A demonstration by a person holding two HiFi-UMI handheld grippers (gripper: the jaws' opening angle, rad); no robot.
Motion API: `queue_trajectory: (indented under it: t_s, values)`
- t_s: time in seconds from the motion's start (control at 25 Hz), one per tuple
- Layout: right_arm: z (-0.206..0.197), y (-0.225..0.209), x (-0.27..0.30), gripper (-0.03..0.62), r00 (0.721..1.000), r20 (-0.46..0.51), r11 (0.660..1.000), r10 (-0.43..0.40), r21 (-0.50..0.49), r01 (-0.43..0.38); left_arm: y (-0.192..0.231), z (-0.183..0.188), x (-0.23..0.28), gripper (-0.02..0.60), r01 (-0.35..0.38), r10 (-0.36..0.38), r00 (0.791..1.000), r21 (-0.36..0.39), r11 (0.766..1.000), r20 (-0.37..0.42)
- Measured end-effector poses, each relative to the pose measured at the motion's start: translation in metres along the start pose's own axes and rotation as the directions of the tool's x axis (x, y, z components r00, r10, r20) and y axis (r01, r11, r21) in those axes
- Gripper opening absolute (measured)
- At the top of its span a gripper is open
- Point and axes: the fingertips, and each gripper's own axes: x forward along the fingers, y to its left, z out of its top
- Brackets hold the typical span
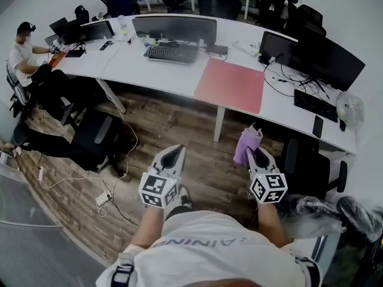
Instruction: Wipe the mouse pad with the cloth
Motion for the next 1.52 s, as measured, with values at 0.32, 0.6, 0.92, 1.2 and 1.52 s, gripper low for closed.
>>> queue_trajectory:
  t_s: [0.32, 0.6, 0.92, 1.2, 1.52]
  values:
    - [0.021, 0.033, 0.082, 0.092, 0.999, -0.005, 0.999, -0.041, -0.026, 0.041, 0.089, 0.013, 0.028, 0.032, 0.046, -0.046, 0.999, -0.016, 0.999, 0.005]
    - [0.026, 0.069, 0.15, 0.092, 0.997, -0.019, 0.997, -0.068, -0.045, 0.067, 0.167, 0.015, 0.038, 0.032, 0.077, -0.076, 0.997, -0.052, 0.996, 0.023]
    - [0.031, 0.089, 0.202, 0.092, 0.996, -0.056, 0.993, -0.072, -0.097, 0.067, 0.22, 0.021, 0.058, 0.032, 0.1, -0.095, 0.994, -0.095, 0.99, 0.054]
    - [0.038, 0.075, 0.243, 0.092, 0.995, -0.069, 0.993, -0.072, -0.097, 0.065, 0.248, 0.02, 0.087, 0.032, 0.089, -0.086, 0.996, -0.108, 0.99, 0.038]
    - [0.05, 0.038, 0.299, 0.092, 0.998, -0.053, 0.997, -0.027, -0.075, 0.023, 0.267, 0.03, 0.14, 0.032, 0.044, -0.042, 0.999, -0.096, 0.994, 0.02]
